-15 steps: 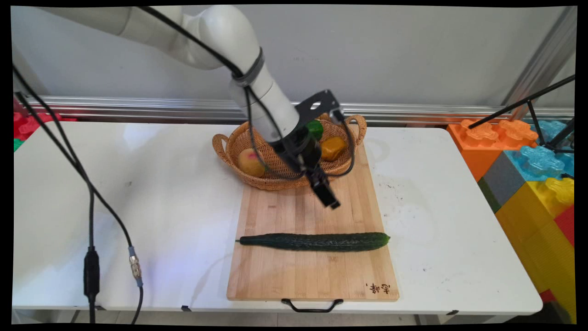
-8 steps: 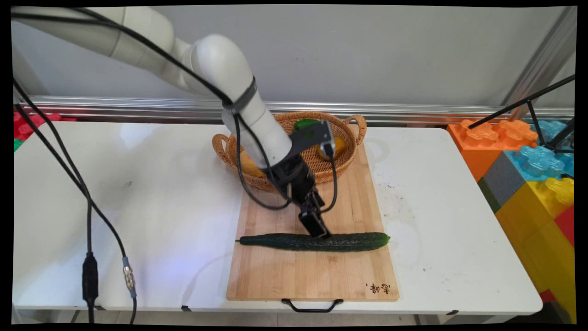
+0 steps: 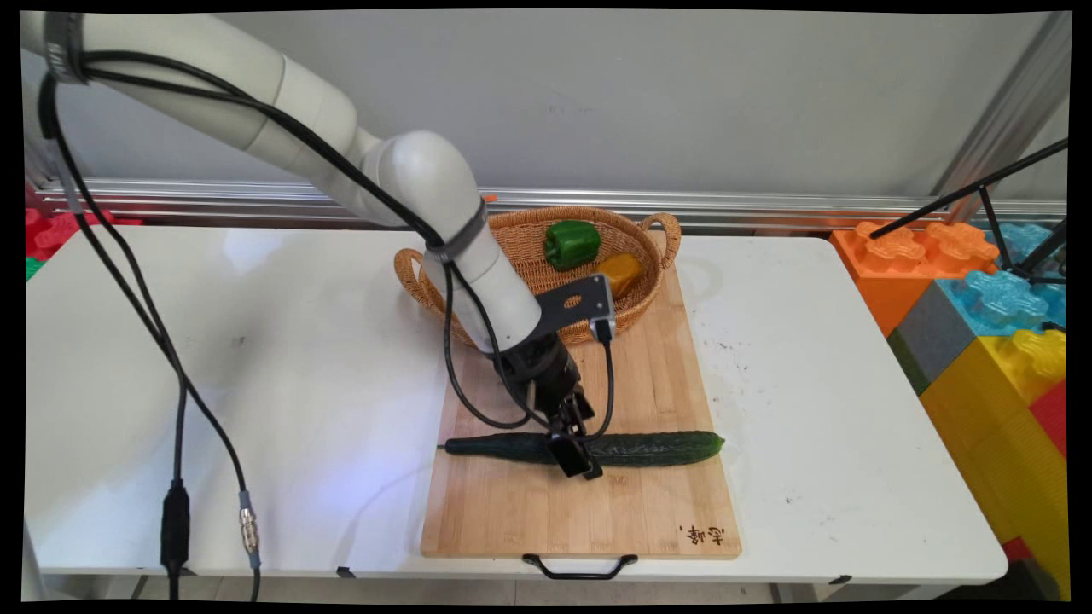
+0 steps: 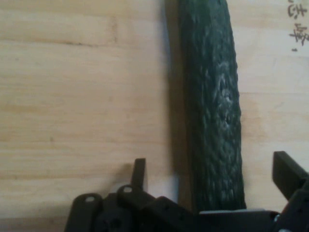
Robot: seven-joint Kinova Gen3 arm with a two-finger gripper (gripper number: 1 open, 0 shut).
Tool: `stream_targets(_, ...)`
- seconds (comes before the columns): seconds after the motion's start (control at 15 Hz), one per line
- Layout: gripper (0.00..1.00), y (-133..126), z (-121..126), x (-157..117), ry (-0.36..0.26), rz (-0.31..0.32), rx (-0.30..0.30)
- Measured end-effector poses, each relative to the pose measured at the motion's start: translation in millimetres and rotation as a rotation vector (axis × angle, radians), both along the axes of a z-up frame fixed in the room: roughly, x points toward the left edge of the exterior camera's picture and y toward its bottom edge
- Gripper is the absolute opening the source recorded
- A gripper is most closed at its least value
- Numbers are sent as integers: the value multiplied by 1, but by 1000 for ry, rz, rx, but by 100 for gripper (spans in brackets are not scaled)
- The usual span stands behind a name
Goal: Pick up the cucumber from the cutting board, then place the picked object in the vegetable basket
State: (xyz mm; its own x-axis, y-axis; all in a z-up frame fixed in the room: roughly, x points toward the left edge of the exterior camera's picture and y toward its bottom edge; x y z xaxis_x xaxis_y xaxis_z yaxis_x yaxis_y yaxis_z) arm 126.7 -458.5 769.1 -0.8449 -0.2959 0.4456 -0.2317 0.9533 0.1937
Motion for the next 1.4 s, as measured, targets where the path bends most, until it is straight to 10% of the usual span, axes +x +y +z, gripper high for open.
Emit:
stream_targets(0.13,100,1,-5,-1,0,-7,1)
stream_targets(0.2,0,2,-7,-2,2,-11,0)
stream_targets(0.93,0,12,31,2,43,-10,-5)
stream_targets(1.4,0,-27,100,12,25,15,-202)
